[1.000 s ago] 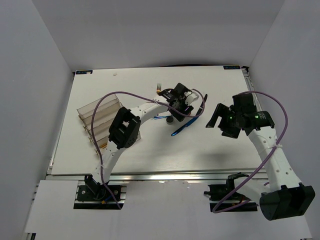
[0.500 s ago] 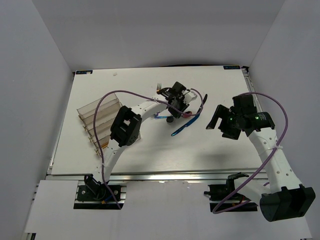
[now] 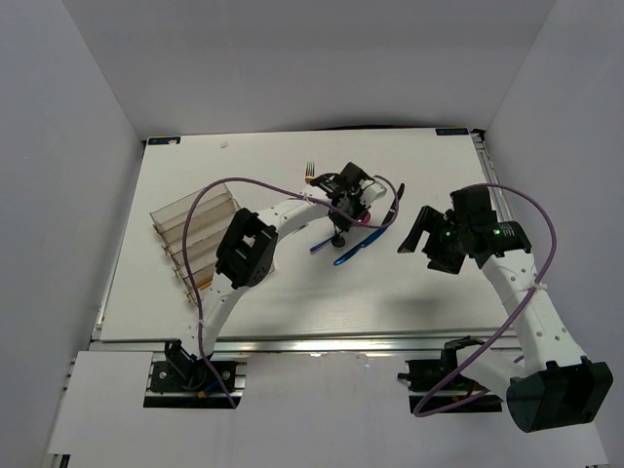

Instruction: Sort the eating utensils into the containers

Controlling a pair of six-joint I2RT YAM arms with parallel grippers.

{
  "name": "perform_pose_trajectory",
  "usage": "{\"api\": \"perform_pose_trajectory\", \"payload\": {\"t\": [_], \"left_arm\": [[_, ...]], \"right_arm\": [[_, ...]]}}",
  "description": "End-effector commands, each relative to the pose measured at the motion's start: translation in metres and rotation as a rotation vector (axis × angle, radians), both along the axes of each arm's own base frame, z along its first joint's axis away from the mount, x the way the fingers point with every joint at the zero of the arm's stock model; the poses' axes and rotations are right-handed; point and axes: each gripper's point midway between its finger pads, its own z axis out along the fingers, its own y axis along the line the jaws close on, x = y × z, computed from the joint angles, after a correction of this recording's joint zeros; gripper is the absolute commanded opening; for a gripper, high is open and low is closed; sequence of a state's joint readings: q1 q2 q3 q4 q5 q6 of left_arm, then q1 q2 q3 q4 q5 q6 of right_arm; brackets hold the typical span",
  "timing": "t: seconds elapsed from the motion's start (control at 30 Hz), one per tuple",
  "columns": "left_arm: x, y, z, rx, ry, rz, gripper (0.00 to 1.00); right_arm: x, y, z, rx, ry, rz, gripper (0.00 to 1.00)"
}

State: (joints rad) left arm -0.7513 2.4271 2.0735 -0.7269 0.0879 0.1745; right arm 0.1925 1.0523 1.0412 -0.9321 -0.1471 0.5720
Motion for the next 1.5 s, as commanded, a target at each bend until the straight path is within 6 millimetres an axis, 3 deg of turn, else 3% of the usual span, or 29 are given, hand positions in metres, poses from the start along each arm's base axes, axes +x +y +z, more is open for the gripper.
{"api": "perform_pose_trajectory", "payload": {"t": [0.0, 0.03, 0.07, 0.17, 0.2, 0.3, 0.37, 0.43, 0.47, 0.5, 0.57, 0.6, 0.63, 0.67, 0.73, 0.8, 0.83, 0.87, 0.93, 0.97, 1.0, 1.03, 1.07, 1.1, 1.2, 1.23, 1.3, 1.33, 1.47], "left_arm": [[0.015, -0.017, 0.081, -0.094, -0.145, 0.058, 0.0], [0.023, -0.014, 0.092, -0.097, -0.189, 0.093, 0.0], [0.026, -0.018, 0.117, -0.149, -0.228, 0.11, 0.0], [0.03, -0.013, 0.149, -0.199, -0.291, 0.164, 0.0], [0.031, -0.01, 0.172, -0.233, -0.329, 0.181, 0.0], [0.029, 0.007, 0.191, -0.215, -0.364, 0.233, 0.0], [0.024, 0.02, 0.187, -0.178, -0.352, 0.238, 0.0], [0.019, 0.043, 0.196, -0.158, -0.359, 0.25, 0.0], [0.014, 0.07, 0.182, -0.109, -0.341, 0.291, 0.0], [0.024, 0.093, 0.186, -0.121, -0.351, 0.356, 0.0], [0.022, 0.113, 0.194, -0.165, -0.335, 0.462, 0.0], [0.031, 0.142, 0.211, -0.235, -0.326, 0.609, 0.0], [0.031, 0.158, 0.211, -0.254, -0.311, 0.696, 0.0], [0.039, 0.191, 0.217, -0.25, -0.344, 0.835, 0.0], [0.032, 0.224, 0.231, -0.352, -0.326, 1.158, 0.0], [0.017, 0.246, 0.215, -0.354, -0.261, 1.323, 0.0], [0.01, 0.249, 0.221, -0.457, -0.236, 1.443, 0.0], [0.004, 0.252, 0.204, -0.475, -0.214, 1.494, 0.0], [-0.003, 0.264, 0.203, -0.618, -0.203, 1.7, 0.0], [-0.008, 0.27, 0.216, -0.71, -0.22, 1.747, 0.0], [-0.018, 0.281, 0.203, -0.716, -0.224, 1.825, 0.0], [-0.021, 0.295, 0.204, -0.817, -0.262, 1.961, 0.0], [-0.025, 0.301, 0.219, -0.935, -0.28, 1.986, 0.0], [-0.032, 0.31, 0.203, -1.003, -0.271, 2.089, 0.0], [-0.047, 0.338, 0.201, -1.12, -0.373, 2.207, 0.0], [-0.054, 0.345, 0.187, -1.181, -0.362, 2.294, 0.0], [-0.059, 0.36, 0.188, -1.299, -0.409, 2.344, 0.0], [-0.067, 0.365, 0.175, -1.308, -0.414, 2.383, 0.0], [-0.077, 0.378, 0.165, -1.418, -0.443, 2.45, 0.0]], "right_arm": [[0.012, 0.008, 0.012, 0.047, -0.072, 0.003, 0.89], [0.013, 0.009, 0.011, 0.052, -0.069, 0.003, 0.89], [0.015, 0.011, 0.012, 0.058, -0.074, 0.006, 0.89], [0.019, 0.013, 0.013, 0.067, -0.076, 0.009, 0.89], [0.02, 0.014, 0.014, 0.071, -0.081, 0.011, 0.89], [0.024, 0.014, 0.016, 0.07, -0.099, 0.007, 0.89], [0.026, 0.013, 0.019, 0.07, -0.11, 0.005, 0.89], [0.028, 0.014, 0.023, 0.075, -0.124, 0.008, 0.89], [0.031, 0.015, 0.027, 0.081, -0.137, 0.009, 0.89], [0.032, 0.016, 0.029, 0.085, -0.142, 0.009, 0.89], [0.033, 0.016, 0.032, 0.087, -0.151, 0.01, 0.89], [0.034, 0.016, 0.034, 0.086, -0.156, 0.01, 0.89], [0.036, 0.016, 0.036, 0.086, -0.164, 0.009, 0.89], [0.037, 0.016, 0.036, 0.084, -0.166, 0.008, 0.89], [0.038, 0.017, 0.036, 0.086, -0.17, 0.009, 0.89], [0.04, 0.018, 0.035, 0.092, -0.166, 0.006, 0.89], [0.042, 0.019, 0.036, 0.098, -0.175, 0.006, 0.89], [0.043, 0.021, 0.034, 0.107, -0.167, 0.009, 0.89], [0.045, 0.024, 0.036, 0.127, -0.171, 0.01, 0.89], [0.046, 0.027, 0.037, 0.141, -0.165, 0.016, 0.89], [0.046, 0.028, 0.038, 0.146, -0.165, 0.018, 0.89], [0.047, 0.028, 0.04, 0.15, -0.169, 0.019, 0.89], [0.047, 0.029, 0.04, 0.151, -0.168, 0.02, 0.89], [0.048, 0.029, 0.042, 0.153, -0.171, 0.021, 0.89], [0.048, 0.03, 0.043, 0.152, -0.175, 0.033, 0.89], [0.048, 0.03, 0.043, 0.152, -0.174, 0.036, 0.89], [0.048, 0.031, 0.044, 0.154, -0.175, 0.045, 0.89], [0.049, 0.032, 0.045, 0.155, -0.177, 0.049, 0.89], [0.051, 0.032, 0.045, 0.15, -0.175, 0.064, 0.89]]}}
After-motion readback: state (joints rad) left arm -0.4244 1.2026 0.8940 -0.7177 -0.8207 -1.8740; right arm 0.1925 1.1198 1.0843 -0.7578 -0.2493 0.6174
